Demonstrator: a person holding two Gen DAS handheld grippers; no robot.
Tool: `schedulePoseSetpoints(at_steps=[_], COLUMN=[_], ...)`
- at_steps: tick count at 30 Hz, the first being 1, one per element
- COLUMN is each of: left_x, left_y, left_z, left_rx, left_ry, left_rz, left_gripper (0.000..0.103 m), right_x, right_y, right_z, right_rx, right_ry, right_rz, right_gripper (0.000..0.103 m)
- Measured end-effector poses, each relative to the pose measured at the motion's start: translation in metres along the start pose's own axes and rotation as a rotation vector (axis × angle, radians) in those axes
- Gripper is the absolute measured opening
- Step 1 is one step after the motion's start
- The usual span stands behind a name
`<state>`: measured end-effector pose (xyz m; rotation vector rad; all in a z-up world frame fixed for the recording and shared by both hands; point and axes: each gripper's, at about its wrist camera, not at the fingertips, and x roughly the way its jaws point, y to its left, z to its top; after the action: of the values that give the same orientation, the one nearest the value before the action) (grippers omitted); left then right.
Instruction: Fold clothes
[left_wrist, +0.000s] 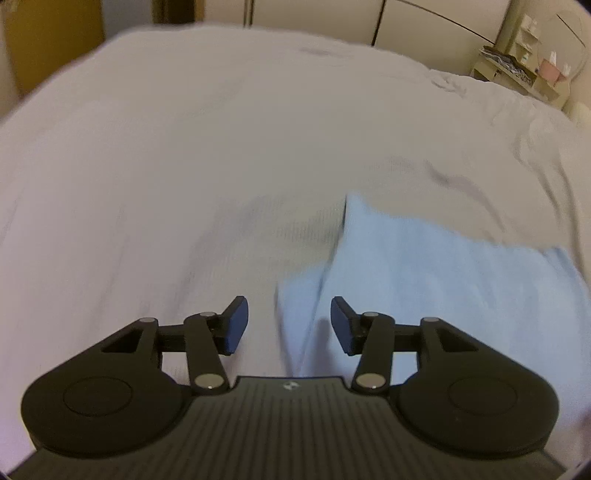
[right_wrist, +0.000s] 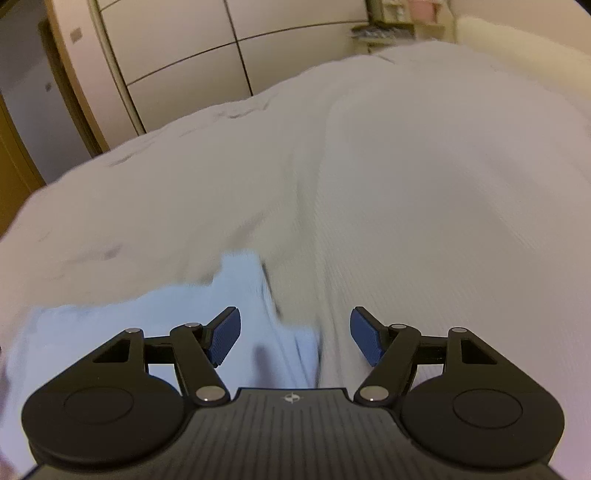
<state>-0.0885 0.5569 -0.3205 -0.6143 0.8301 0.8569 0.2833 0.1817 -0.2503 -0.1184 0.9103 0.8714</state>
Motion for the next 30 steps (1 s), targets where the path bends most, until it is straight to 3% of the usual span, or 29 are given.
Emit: schedulePoseSetpoints(at_steps=[4, 7, 10, 11, 12, 13, 14, 19, 21, 22, 28, 30], left_x=[-0.022, -0.017, -0.007, -0.002, 0.004, 0.009, 0.008, -0.008, -0.022, -0.028, -0.039, -0.016], left_y=[0.034, 0.057, 0.068, 0.068, 0.068, 0.063, 0.053, 0.009, 0.003, -0.001, -0.040, -0.052], left_z=[-0.058, -0.085, -0.098, -0.098, -0.099, -0.095, -0.088, -0.061, -0.057, -0.055, -0.056, -0.058], left_rx=[-0.177, -0.376, -0.569, -0.608, -0.646, -0.614, -0.525, -0.116, -0.048, -0.015, 0.096, 0.122], left_ry=[0.106, 0.171, 0.155, 0.143, 0.131, 0.146, 0.145, 0.111, 0.085, 0.072, 0.005, 0.062], left_rz=[-0.077, -0.155, -0.248, -0.273, -0.297, -0.255, -0.202, 0.050, 0.110, 0.140, 0.021, 0.049], left_gripper=[0.044, 0.044, 0.044, 0.038, 0.023, 0.020, 0.021, 0.030, 0.026, 0.026, 0.034, 0.037], right_x=[-0.028, -0.035, -0.035, -0.032, -0.029, -0.025, -0.021, -0.026, -0.041, -0.050, -0.070, -0.057], right_y=[-0.025, -0.043, -0.056, -0.057, -0.058, -0.059, -0.060, -0.042, -0.035, -0.035, -0.011, -0.001], right_z=[-0.043, -0.079, -0.105, -0.110, -0.112, -0.112, -0.111, -0.085, -0.076, -0.075, -0.075, -0.082], right_rx=[0.139, 0.282, 0.441, 0.497, 0.534, 0.554, 0.553, 0.318, 0.197, 0.160, 0.091, 0.079], right_ry=[0.089, 0.148, 0.158, 0.153, 0.153, 0.157, 0.167, 0.175, 0.149, 0.130, 0.043, 0.065], right_rz=[0.046, 0.059, 0.100, 0.119, 0.130, 0.134, 0.113, -0.099, -0.220, -0.241, -0.003, 0.070], right_gripper=[0.068, 0.068, 0.068, 0.065, 0.037, 0.020, 0.018, 0.026, 0.031, 0.031, 0.033, 0.033])
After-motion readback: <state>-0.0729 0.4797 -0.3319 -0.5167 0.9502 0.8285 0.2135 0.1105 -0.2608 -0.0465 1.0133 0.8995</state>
